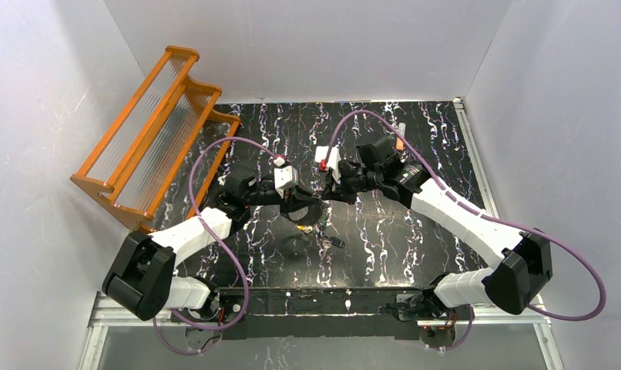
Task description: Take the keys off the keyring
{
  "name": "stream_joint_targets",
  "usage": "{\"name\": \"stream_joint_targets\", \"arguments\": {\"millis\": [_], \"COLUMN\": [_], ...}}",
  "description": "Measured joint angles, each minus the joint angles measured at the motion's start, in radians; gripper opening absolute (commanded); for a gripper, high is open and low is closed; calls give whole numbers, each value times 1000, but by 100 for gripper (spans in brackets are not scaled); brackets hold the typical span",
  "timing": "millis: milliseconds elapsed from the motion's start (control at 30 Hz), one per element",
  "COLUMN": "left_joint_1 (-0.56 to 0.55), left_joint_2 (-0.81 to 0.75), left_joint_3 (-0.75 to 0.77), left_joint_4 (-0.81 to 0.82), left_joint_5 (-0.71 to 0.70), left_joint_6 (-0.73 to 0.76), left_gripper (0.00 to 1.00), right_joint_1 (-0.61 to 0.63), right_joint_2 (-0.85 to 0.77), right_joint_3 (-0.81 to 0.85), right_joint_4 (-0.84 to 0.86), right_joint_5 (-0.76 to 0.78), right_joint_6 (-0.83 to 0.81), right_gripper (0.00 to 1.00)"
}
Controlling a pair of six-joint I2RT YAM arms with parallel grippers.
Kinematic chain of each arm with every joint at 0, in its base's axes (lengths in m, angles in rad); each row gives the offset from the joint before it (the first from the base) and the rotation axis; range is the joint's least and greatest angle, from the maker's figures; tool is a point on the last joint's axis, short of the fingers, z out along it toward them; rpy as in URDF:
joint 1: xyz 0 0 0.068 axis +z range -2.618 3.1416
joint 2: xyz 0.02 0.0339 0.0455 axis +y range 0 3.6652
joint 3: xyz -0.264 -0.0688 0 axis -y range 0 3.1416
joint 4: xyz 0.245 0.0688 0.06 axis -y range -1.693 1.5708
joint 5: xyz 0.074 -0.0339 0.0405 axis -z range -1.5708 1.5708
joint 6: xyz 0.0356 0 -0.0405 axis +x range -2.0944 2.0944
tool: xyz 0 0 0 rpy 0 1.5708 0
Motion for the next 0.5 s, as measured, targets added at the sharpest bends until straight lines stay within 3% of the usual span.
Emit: {"name": "stream_joint_targets", "arguments": {"millis": [100,300,400,500], "left_joint_1": [-5,-26,-31,-32], "left_joint_2": [-14,-21,-21,-23], "left_joint_3": [0,0,0,0], "left_joint_4": [-3,-5,-10,-20], "left_joint_5": [-2,-3,-7,-14], "left_joint_6": [-1,-3,-3,-2], "left_gripper": [16,13,10,0], "right_joint_1": [-2,-3,-5,-5], "right_joint_2": [-9,-25,-26,-26], "right_joint_3": [0,-1,-1,-1], "right_joint_4": [-11,-29,-38,-45], "right_joint_5": [6,1,-1,4], "right_joint_6": [13,40,48,52], "right_gripper": [1,1,1,1]}}
